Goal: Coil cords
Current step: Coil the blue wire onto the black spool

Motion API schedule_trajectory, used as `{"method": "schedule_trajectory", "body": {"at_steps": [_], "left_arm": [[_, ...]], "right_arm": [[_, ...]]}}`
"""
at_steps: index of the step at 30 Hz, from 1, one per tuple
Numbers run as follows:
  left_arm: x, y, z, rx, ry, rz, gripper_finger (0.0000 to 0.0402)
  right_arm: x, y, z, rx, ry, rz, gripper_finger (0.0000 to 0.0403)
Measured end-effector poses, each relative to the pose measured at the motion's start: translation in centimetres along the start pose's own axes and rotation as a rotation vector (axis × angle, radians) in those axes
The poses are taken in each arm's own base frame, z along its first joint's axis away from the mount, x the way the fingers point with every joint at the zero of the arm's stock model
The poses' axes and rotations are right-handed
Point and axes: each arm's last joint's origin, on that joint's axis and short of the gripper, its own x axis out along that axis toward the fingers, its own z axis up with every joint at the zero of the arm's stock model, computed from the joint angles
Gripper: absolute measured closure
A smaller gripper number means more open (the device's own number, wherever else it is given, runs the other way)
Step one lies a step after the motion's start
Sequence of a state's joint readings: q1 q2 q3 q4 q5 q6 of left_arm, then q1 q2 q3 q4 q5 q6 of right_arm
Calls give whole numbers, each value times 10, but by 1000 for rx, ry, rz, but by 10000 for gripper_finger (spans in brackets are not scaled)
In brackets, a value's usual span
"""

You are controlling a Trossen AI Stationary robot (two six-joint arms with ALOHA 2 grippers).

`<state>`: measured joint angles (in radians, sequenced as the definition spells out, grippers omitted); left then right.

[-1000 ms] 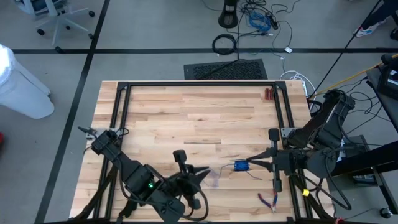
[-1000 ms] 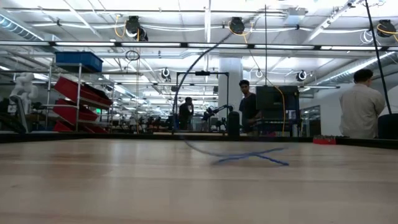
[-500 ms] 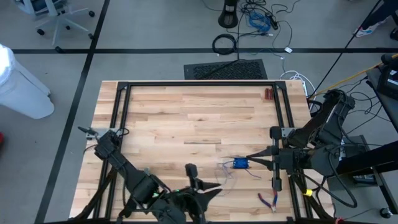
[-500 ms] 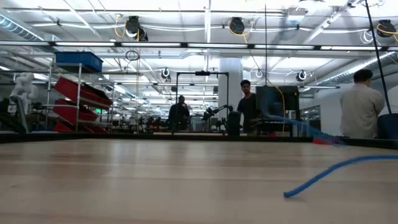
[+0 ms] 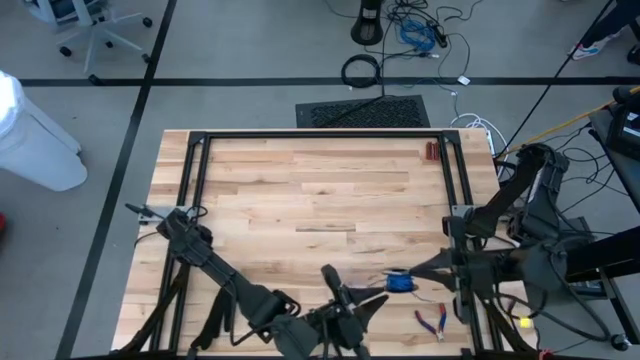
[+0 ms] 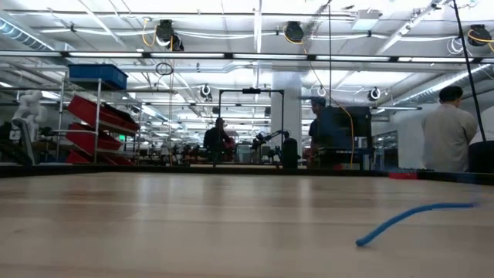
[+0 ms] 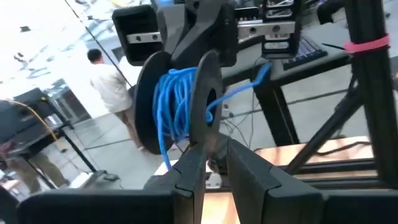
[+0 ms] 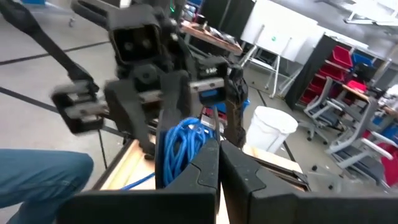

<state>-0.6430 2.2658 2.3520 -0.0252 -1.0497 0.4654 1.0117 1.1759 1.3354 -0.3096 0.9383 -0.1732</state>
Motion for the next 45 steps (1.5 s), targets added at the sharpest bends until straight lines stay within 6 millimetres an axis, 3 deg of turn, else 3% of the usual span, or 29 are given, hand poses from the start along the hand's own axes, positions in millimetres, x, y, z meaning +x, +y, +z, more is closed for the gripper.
{"method": "schedule_trajectory", "body": {"at_steps": [3,10,13,18,28,45], "left_arm": [[-6,-5,3,-15,-24,-5,329],[-46,-14,26,41,-121,-14,330],[-50,-16,26,42,-115,-28,329],[-38,-19,16,35,-109,-123,328],[-9,-7,7,-47,-75,-86,285],[12,3,2,-73,-98,-103,283]], "right_arm": [[-4,4,1,-12,-6,21,403],[-12,7,6,-18,-47,49,403],[-12,7,7,-12,-53,51,403],[-12,7,7,-10,-54,51,403],[-12,7,7,-11,-53,50,403],[-9,5,6,-7,-48,34,403]]}}
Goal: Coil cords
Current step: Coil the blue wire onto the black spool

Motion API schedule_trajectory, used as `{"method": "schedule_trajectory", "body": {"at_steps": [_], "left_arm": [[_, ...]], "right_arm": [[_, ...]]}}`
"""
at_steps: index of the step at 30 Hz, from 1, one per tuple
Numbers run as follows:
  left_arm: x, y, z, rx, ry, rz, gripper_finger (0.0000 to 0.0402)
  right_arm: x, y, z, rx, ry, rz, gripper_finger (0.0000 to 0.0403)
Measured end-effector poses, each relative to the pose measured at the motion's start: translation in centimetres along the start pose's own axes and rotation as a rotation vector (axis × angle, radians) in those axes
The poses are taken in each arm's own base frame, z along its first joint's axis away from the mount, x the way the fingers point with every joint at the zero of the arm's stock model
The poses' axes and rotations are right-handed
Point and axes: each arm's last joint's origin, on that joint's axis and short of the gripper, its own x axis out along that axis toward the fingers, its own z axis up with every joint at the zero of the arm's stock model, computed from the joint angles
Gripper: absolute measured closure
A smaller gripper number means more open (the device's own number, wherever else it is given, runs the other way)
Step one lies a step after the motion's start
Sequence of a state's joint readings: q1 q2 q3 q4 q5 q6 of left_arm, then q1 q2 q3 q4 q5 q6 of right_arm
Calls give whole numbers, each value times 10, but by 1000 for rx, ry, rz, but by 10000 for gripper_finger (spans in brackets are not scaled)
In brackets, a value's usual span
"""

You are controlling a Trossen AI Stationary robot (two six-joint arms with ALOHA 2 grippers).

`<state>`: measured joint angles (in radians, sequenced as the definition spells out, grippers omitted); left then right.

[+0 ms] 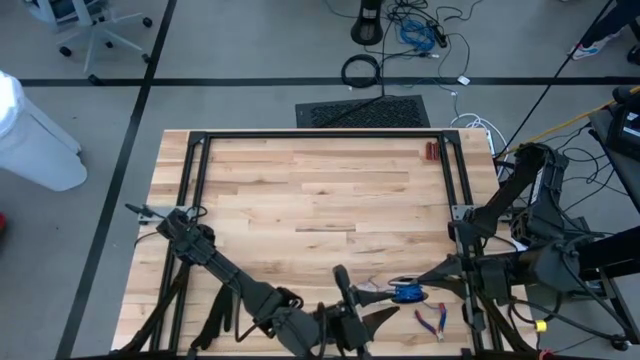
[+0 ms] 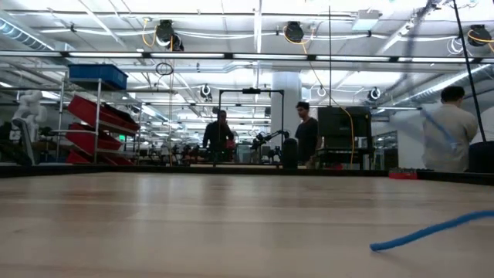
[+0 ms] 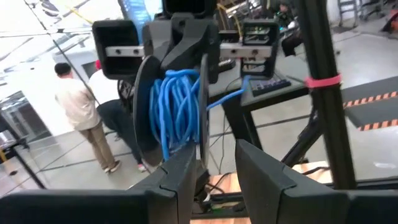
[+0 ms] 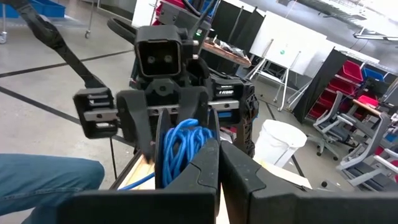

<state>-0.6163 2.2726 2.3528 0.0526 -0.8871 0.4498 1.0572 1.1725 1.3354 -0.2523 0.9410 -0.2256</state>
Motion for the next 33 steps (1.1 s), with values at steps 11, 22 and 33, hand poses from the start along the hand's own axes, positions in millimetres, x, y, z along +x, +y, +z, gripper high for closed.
{"method": "schedule_trajectory", "body": {"at_steps": [11,22,33], "left_arm": [[0,1,3,-22,-30,-6,324],[-3,0,3,55,-4,32,395],[-43,14,25,57,118,-4,399]], "right_arm": [[5,1,-2,-4,11,-10,403],[5,2,-5,-3,35,-5,402],[2,8,-12,-8,82,19,335]]}}
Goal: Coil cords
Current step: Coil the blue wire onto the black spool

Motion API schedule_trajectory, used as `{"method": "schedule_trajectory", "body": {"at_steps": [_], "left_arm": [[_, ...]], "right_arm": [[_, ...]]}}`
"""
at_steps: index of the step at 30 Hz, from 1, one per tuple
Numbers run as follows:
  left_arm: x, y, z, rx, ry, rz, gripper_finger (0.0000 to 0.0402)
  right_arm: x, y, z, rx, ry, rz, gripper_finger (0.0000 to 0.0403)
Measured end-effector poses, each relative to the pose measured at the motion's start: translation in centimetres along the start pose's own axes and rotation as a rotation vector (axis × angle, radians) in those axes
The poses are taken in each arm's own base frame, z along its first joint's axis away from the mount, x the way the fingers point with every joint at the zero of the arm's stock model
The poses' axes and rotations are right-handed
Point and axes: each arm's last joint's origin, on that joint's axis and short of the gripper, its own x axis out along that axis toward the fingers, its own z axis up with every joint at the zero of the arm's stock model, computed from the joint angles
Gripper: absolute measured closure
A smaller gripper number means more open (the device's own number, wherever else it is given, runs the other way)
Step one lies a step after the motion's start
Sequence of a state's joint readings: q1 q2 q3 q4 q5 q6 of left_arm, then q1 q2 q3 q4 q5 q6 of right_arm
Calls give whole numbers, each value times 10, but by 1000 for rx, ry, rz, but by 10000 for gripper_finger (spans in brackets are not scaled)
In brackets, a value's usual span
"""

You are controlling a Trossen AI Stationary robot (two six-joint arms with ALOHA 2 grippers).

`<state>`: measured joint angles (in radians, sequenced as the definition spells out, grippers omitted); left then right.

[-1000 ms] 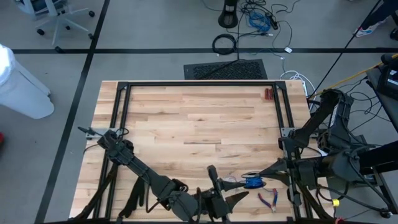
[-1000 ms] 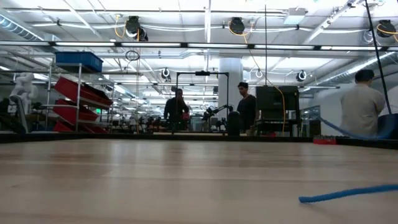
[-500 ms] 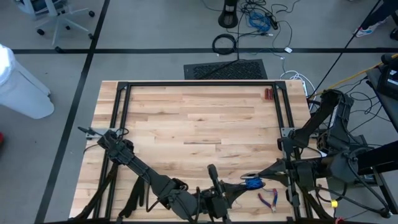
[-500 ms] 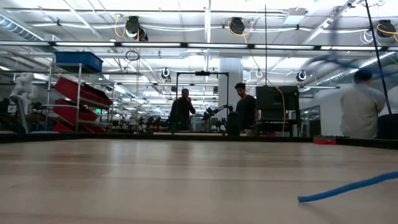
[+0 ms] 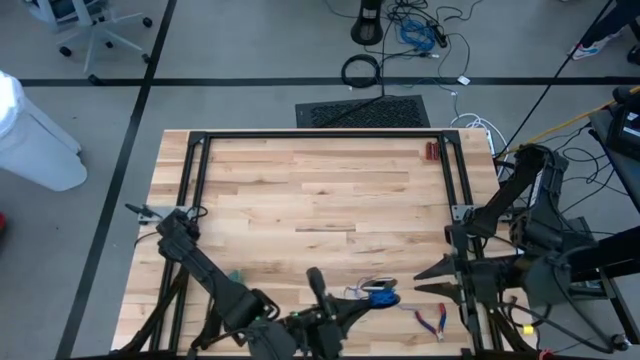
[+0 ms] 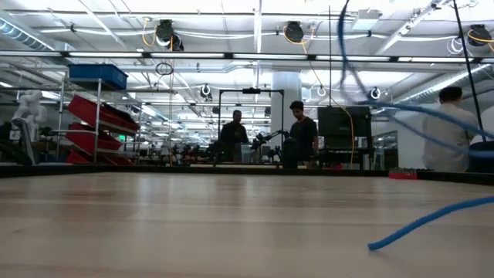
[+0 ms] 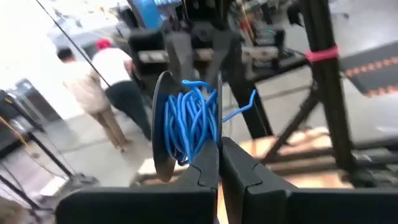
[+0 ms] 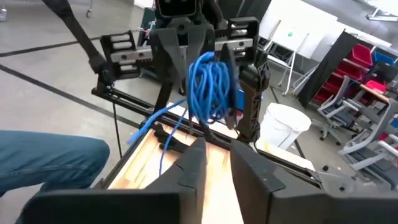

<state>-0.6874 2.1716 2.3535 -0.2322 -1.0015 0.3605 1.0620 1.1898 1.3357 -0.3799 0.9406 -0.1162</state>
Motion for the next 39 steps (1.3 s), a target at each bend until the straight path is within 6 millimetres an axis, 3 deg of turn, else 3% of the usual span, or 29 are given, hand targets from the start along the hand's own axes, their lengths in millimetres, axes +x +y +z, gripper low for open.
{"method": "schedule_trajectory", "body": {"at_steps": [5,11,30,35,39], "left_arm": [[-10,10,-4,-58,80,-136,399],[-3,15,-10,-80,119,-166,400],[5,20,-15,-102,149,-187,400],[5,20,-16,-103,152,-180,400],[5,20,-16,-101,153,-180,400]], "right_arm": [[6,4,0,-2,1,-4,300],[24,8,-4,-71,17,-3,272],[54,-5,-11,-65,49,11,268],[57,-8,-12,-44,55,11,290],[59,-10,-13,-34,64,46,346]]}}
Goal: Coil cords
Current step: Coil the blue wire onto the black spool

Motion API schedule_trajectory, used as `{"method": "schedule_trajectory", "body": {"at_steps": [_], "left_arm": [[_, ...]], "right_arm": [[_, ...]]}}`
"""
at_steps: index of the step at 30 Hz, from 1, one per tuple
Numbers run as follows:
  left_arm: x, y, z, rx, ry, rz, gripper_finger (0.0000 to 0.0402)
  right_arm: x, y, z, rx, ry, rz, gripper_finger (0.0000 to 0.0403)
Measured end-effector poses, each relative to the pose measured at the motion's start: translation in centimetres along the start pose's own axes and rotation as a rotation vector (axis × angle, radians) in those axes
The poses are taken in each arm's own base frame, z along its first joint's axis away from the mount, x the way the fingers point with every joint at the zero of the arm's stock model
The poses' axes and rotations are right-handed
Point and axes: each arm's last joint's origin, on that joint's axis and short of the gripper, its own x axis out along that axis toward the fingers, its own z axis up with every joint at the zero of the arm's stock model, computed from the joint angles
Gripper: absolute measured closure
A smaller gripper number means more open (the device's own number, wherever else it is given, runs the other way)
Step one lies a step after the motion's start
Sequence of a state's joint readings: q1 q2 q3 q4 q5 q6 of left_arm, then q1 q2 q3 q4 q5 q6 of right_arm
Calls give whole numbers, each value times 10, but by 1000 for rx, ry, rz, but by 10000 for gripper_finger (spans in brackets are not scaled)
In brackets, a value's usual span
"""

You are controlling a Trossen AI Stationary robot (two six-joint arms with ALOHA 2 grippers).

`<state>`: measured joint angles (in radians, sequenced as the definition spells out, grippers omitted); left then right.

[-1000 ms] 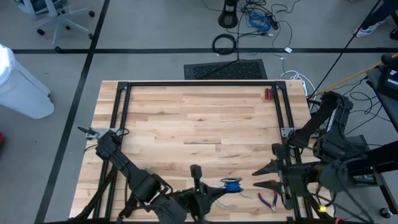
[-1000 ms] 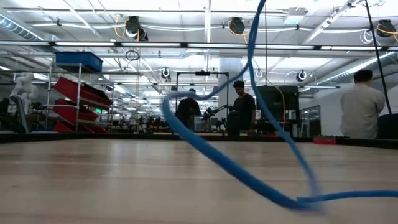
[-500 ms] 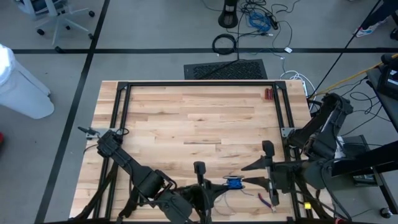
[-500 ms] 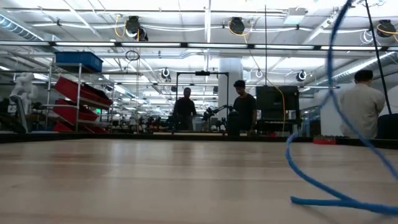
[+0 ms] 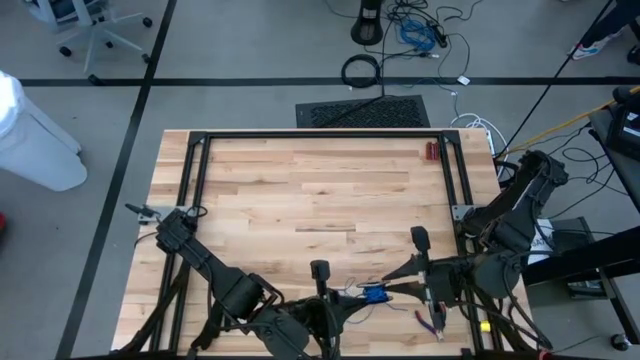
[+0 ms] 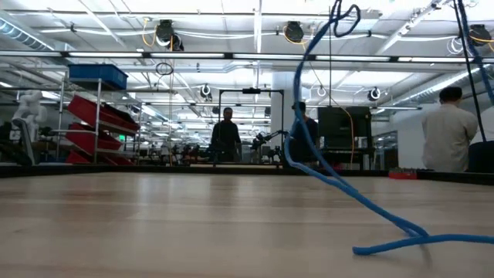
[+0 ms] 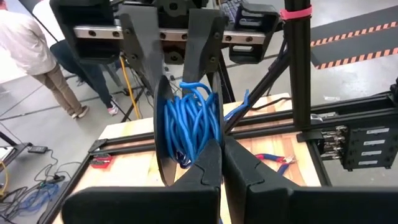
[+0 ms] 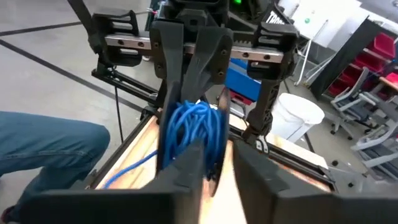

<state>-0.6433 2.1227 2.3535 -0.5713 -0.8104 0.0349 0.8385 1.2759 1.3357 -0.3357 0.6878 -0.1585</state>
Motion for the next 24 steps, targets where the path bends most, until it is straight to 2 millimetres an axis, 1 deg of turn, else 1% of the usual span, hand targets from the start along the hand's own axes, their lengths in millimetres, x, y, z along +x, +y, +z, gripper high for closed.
{"method": "schedule_trajectory", "body": {"at_steps": [2,4,12,16,19,24], "left_arm": [[0,0,0,1,1,0,400],[0,0,0,3,1,2,400],[0,1,-1,31,5,26,375],[-3,-3,0,62,0,23,357],[-9,-8,1,73,-8,16,350],[-28,-15,7,82,-34,-17,348]], "right_arm": [[1,-2,-1,9,4,5,382],[2,-3,-1,16,7,4,395],[-1,-6,0,29,2,-7,401],[-5,-9,2,45,-7,-18,402],[-7,-11,2,50,-7,-45,403],[-11,-15,4,65,-18,-75,403]]}}
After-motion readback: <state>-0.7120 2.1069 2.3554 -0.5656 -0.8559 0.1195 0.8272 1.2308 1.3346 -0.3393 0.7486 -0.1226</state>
